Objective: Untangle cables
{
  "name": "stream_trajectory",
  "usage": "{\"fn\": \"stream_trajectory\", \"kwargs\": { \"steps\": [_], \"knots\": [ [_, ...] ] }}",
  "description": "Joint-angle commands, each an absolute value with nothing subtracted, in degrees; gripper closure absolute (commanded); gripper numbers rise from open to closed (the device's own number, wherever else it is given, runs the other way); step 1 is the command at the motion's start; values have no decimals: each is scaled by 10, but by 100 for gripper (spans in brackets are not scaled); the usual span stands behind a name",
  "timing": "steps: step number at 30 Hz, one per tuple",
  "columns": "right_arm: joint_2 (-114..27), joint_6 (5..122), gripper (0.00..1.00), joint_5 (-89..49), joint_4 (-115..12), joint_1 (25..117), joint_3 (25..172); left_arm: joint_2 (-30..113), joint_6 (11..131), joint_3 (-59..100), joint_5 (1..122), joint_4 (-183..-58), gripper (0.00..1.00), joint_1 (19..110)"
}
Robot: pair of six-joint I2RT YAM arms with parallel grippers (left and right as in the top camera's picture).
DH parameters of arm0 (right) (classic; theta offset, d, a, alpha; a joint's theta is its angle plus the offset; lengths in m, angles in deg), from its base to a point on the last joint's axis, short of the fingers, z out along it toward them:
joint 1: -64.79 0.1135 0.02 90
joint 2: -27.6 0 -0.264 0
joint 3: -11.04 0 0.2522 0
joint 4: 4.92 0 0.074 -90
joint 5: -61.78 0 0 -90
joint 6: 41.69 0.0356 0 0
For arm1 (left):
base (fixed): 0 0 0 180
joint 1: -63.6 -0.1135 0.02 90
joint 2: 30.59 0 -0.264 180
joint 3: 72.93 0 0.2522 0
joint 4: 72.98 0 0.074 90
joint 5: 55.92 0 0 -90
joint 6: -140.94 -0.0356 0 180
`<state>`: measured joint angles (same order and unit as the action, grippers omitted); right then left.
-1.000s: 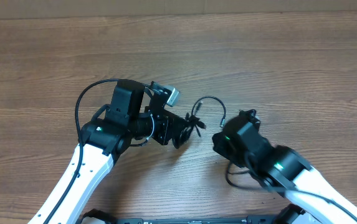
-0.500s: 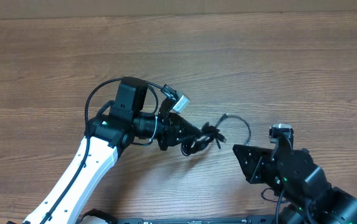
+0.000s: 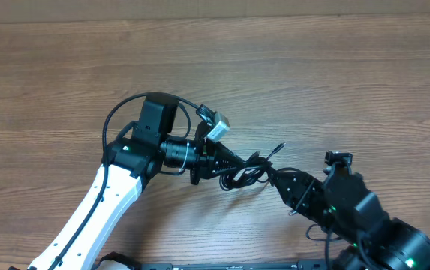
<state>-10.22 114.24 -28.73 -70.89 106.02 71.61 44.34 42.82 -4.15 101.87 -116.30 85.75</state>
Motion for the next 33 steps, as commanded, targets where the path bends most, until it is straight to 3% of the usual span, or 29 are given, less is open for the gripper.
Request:
{"fn": "stream_trajectory", "kwargs": {
  "steps": [1,6,9,21,27,33],
  "knots": [
    [-134,1268,63,-310,-718,1058,718,443,419,-33,1039,-1154,96,858],
    [-176,1446,55,-287,-709,1058,718,443,499,-33,984,-1151,96,845],
    [-190,1475,36,-285,-674,1058,718,443,498,-33,952,-1151,96,842],
    [-283,1588,41,-278,-625,1058,718,443,471,-33,951,-1134,96,842],
    [-279,1595,44,-350,-634,1058,718,443,471,-33,947,-1135,96,837],
    [-274,1589,59,-369,-692,1058,718,443,480,-33,951,-1136,96,811]
  ]
}}
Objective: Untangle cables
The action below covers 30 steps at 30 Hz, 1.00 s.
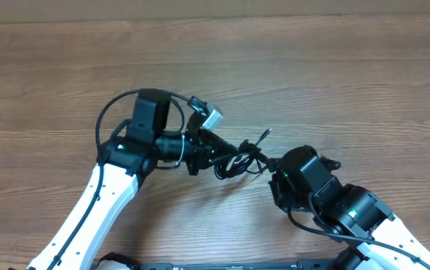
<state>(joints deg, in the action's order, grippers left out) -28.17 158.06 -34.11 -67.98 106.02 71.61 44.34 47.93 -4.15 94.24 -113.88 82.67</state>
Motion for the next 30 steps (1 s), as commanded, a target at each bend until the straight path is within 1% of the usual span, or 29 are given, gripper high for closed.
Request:
{"fn": "stream_trajectory", "kwargs": {
  "steps": [1,2,3,5,7,9,10,11,13,16,17,18,19,20,23,24,25,27,30],
  "knots": [
    [-274,1589,61,-376,-701,1058,718,443,483,-33,952,-1140,96,804],
    [-273,1589,62,-385,-707,1058,718,443,483,-33,952,-1144,96,797],
    [-270,1589,65,-388,-713,1058,718,443,481,-33,954,-1147,96,792],
    [-265,1567,76,-387,-718,1058,718,443,458,-33,966,-1153,96,786],
    [-260,1505,81,-387,-718,1058,718,443,431,-33,986,-1154,96,786],
    [-251,1422,82,-387,-718,1058,718,443,432,-33,989,-1153,96,786],
    [-246,1387,79,-387,-717,1058,718,443,433,-33,989,-1155,96,786],
    [-240,1348,73,-387,-717,1058,718,443,436,-33,989,-1160,96,786],
    [-222,1250,63,-385,-718,1058,718,443,452,-33,996,-1171,96,786],
    [-189,1098,50,-388,-717,1058,718,443,534,-33,1001,-1172,96,785],
    [-179,1047,43,-387,-716,1058,718,443,562,-33,1001,-1172,96,783],
    [-168,996,41,-384,-715,1058,718,443,582,-33,1002,-1172,96,781],
    [-156,949,41,-375,-715,1058,718,443,604,-33,1006,-1172,96,775],
    [-143,862,42,-351,-711,1059,718,443,619,-33,1043,-1171,96,763],
    [-143,722,48,-282,-697,1059,718,444,632,-33,1131,-1172,96,737],
    [-145,693,51,-263,-691,1059,718,445,651,-33,1152,-1171,96,727],
    [-147,668,52,-244,-684,1059,718,447,670,-33,1164,-1171,96,718],
    [-156,618,51,-214,-667,1059,718,452,699,-33,1183,-1171,96,705],
    [-170,571,51,-212,-643,1059,718,457,727,-33,1190,-1173,96,701]
  ]
}}
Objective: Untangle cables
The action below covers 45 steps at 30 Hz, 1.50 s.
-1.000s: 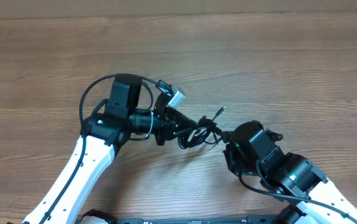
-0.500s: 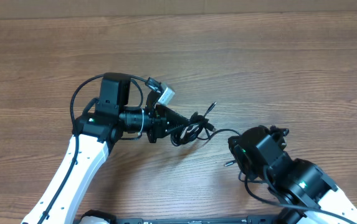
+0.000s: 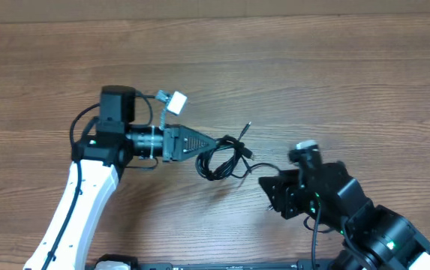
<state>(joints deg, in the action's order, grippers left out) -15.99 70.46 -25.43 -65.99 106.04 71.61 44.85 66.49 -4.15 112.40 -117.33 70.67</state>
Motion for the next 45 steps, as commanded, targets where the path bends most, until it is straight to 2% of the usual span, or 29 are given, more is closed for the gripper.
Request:
{"fn": "stream_trajectory", "kwargs": {
  "steps": [1,4,12,13,14,15,22,29,35,40,45],
  "knots": [
    [-176,563,51,-213,-633,1059,718,459,729,-33,1190,-1175,96,702],
    [-192,546,46,-213,-596,1059,718,459,729,-33,1190,-1191,96,704],
    [-257,469,45,-212,-546,1060,718,459,728,-33,1168,-1212,96,704],
    [-268,469,36,-212,-556,1073,718,460,747,-33,1112,-1214,96,703],
    [-269,469,16,-216,-556,1086,718,460,761,-33,1088,-1215,96,703],
    [-269,469,8,-233,-556,1099,718,460,788,-33,1058,-1219,96,703],
    [-310,463,0,-461,-589,1195,718,473,850,-33,1047,-1221,96,704],
    [-386,464,0,-610,-549,1251,718,474,856,-33,1094,-1221,96,704],
    [-394,457,0,-618,-495,1250,718,474,852,-33,1126,-1221,96,704],
    [-400,387,23,-617,-503,1241,718,474,852,-33,1136,-1221,96,704],
    [-400,373,17,-612,-518,1239,718,474,849,-33,1136,-1221,96,703]
  ]
}}
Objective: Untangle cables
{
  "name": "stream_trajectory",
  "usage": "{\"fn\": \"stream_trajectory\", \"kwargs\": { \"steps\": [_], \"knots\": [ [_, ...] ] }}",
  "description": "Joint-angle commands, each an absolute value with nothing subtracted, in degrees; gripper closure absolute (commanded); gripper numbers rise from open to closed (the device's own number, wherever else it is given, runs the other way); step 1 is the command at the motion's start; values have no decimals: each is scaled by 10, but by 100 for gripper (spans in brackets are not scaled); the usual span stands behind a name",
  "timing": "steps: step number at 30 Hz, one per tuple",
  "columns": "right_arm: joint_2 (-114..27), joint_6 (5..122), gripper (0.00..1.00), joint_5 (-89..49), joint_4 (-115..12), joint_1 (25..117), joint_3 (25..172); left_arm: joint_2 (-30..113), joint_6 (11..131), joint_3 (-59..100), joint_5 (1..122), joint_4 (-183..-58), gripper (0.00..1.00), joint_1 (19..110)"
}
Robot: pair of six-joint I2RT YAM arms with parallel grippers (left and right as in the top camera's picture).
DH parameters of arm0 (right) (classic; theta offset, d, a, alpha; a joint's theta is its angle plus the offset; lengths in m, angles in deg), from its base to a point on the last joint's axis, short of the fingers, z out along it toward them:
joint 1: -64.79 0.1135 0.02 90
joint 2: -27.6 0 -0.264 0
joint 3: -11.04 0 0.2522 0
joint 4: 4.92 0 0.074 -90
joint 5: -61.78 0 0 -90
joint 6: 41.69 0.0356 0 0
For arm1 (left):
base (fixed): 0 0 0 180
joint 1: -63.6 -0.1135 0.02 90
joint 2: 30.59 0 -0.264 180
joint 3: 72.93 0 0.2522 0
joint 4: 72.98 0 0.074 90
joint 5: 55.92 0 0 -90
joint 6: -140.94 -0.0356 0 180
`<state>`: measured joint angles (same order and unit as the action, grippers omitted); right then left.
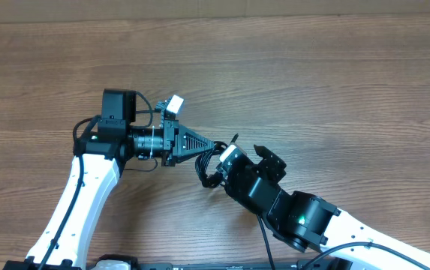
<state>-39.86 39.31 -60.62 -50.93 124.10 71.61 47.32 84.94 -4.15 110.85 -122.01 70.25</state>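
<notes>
A tangle of thin black cable lies on the wooden table near the middle; most of it is hidden under my right arm. One loose end sticks up to the right. My left gripper reaches in from the left, its narrow jaws closed, with the tip at the top of the tangle, apparently on a strand. My right gripper comes in from the lower right and sits over the right side of the bundle. Its fingers are hidden by its own body.
A small white camera block with its own black lead rides on the left wrist. The right arm's body runs to the lower right corner. Bare wood lies on the far and right parts of the table.
My right gripper was off to the lower right, clear of the cable; now it is on the right side of the bundle. The left gripper stays at the tangle's top, turned slightly.
Both grippers met at the tangle right of centre. Then the pair and the cable were slightly further left. Later the left gripper had the bundle further left and the right was apart from it. Now the right covers the bundle again.
</notes>
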Motion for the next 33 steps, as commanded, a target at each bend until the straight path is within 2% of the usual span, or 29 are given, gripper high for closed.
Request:
{"fn": "stream_trajectory", "kwargs": {
  "steps": [1,3,5,11,13,19,23,28,33],
  "knots": [
    [-400,373,14,-604,-528,1239,718,474,845,-33,1136,-1221,96,703],
    [-400,373,7,-563,-544,1239,718,474,839,-33,1136,-1221,96,703],
    [-400,373,4,-544,-545,1240,718,474,839,-33,1136,-1221,96,703],
    [-417,371,3,-593,-502,1239,718,474,839,-33,1136,-1222,96,704],
    [-428,351,12,-594,-486,1239,718,474,839,-33,1136,-1225,96,704],
    [-466,343,65,-694,-470,1239,718,474,833,-33,1136,-1225,96,704],
    [-460,368,96,-692,-453,1239,718,474,830,-33,1136,-1225,95,704],
    [-414,420,96,-673,-437,1239,725,474,802,-33,1128,-1225,96,704],
    [-327,456,96,-521,-451,1239,736,474,794,-33,1082,-1225,96,703]
  ]
}}
